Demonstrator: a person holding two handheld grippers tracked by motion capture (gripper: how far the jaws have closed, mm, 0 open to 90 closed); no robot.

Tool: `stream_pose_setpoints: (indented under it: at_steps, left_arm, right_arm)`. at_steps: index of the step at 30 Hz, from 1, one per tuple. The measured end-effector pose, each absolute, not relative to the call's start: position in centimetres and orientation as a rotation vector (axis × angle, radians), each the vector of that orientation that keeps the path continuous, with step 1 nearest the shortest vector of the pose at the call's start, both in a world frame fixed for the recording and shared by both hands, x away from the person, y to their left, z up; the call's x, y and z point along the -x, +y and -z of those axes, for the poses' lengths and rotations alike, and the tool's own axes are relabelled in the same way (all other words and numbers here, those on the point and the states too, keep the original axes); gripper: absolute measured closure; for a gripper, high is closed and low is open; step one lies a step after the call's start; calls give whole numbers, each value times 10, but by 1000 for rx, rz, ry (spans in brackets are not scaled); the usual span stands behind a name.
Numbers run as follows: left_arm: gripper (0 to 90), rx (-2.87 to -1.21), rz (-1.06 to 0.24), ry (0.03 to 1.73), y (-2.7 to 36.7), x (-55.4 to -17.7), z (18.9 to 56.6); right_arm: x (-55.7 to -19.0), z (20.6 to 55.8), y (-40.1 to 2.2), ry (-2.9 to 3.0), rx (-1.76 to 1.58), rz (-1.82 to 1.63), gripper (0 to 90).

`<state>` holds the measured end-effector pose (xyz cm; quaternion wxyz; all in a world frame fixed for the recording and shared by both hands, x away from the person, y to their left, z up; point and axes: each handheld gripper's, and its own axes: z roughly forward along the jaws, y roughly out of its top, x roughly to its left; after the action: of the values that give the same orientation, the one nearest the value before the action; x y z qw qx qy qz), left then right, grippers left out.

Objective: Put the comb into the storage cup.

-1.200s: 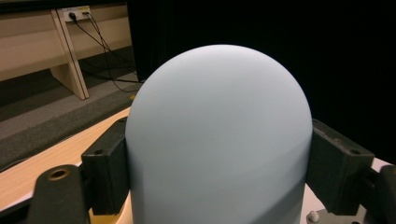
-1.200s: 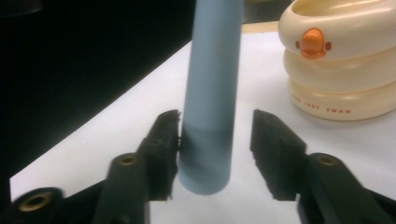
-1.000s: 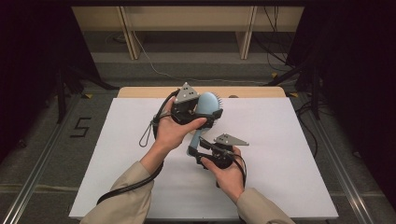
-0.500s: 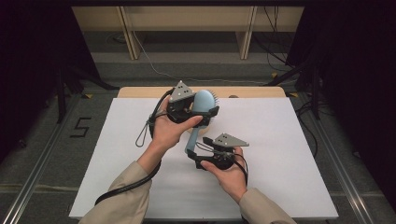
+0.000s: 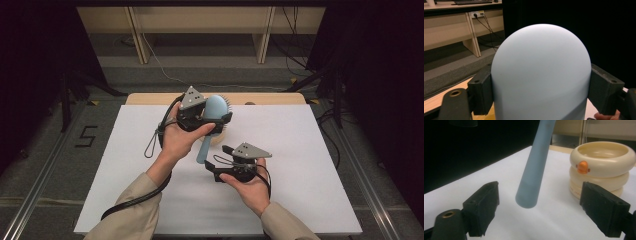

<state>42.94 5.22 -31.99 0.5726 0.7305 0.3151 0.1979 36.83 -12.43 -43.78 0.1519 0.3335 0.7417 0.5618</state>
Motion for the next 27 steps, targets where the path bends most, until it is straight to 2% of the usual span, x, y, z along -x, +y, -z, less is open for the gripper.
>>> stream_pose_setpoints:
  at_steps: [27]
  left_arm:
    - [198,-1639,-558,787,64,-433,318]
  right_arm:
    - [-362,437,-166,2098,-964,-1541,161]
